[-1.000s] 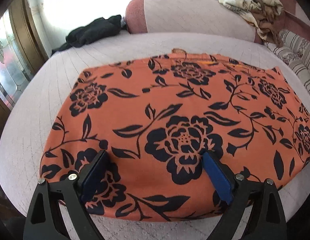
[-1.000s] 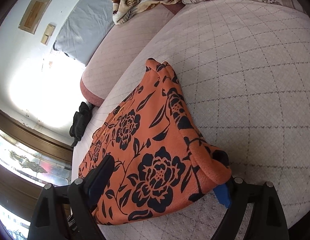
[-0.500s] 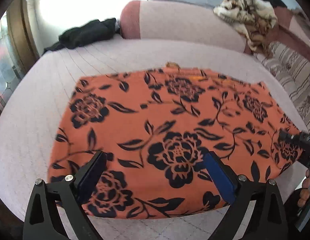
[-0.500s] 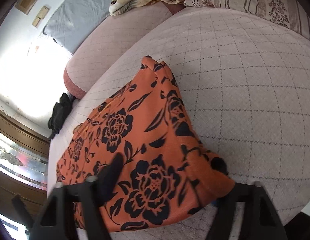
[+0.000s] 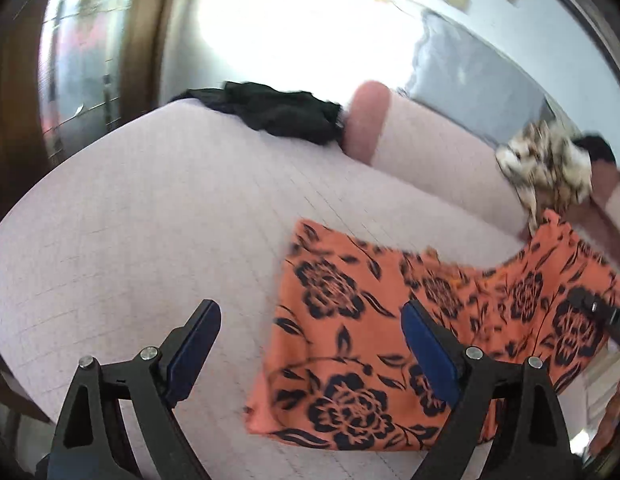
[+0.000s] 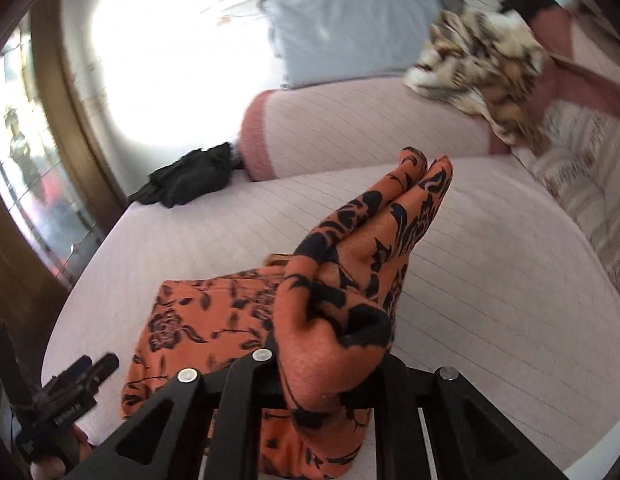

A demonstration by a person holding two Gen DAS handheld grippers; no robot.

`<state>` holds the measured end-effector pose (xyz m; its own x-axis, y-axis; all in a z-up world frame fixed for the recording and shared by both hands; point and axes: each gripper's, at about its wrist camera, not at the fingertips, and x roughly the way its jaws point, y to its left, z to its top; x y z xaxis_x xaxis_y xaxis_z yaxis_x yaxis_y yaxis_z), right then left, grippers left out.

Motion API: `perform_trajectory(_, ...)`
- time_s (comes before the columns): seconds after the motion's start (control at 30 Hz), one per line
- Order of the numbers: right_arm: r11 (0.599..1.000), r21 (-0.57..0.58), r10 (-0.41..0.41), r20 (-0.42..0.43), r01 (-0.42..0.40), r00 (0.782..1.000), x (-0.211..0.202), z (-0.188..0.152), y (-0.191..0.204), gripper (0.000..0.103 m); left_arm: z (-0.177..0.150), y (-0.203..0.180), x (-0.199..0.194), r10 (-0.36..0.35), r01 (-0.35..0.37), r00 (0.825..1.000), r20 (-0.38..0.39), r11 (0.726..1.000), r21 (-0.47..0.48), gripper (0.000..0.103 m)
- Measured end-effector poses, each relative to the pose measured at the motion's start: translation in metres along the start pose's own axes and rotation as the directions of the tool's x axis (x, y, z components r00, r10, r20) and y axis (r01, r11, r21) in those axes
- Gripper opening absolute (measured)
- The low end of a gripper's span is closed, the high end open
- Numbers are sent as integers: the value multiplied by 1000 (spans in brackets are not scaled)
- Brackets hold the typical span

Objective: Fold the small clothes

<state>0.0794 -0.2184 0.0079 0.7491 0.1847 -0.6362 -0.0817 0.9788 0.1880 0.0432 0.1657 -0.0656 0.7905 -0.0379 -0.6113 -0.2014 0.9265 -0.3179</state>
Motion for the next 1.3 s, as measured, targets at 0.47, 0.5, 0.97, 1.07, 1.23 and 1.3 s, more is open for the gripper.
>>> perform_trajectory(0.47, 970, -198, 80, -283, -140, 956, 104, -55, 140, 14, -6, 118, 5, 142, -161, 986, -81, 936, -314, 90)
perform_trajectory(0.5, 973, -180, 94, -258, -143, 962, 95, -45, 138, 14, -9, 117, 11, 135, -154, 988, -80, 935, -320, 91)
perform_trajectory(0.97, 916, -233, 234, -349, -326, 907, 106, -98, 186, 80, -1, 115, 24, 126, -145, 989, -82, 938, -316, 91)
perform_trajectory(1.07, 923, -171, 282, -308, -345, 909, 91, -88, 168, 80, 0, 110, 21, 90, -105, 994, -65, 948, -302, 91)
perform_trajectory(1.23, 937, -25, 333, -224, -347, 916, 60, -83, 112, 80, -1, 74, 16, -80, 70, 996, -49, 982, -176, 90)
perform_trajectory(1.3, 945, 6, 321, -192, -326, 927, 53, -83, 98, 80, -5, 50, 9, -155, 150, 987, -50, 984, -96, 90)
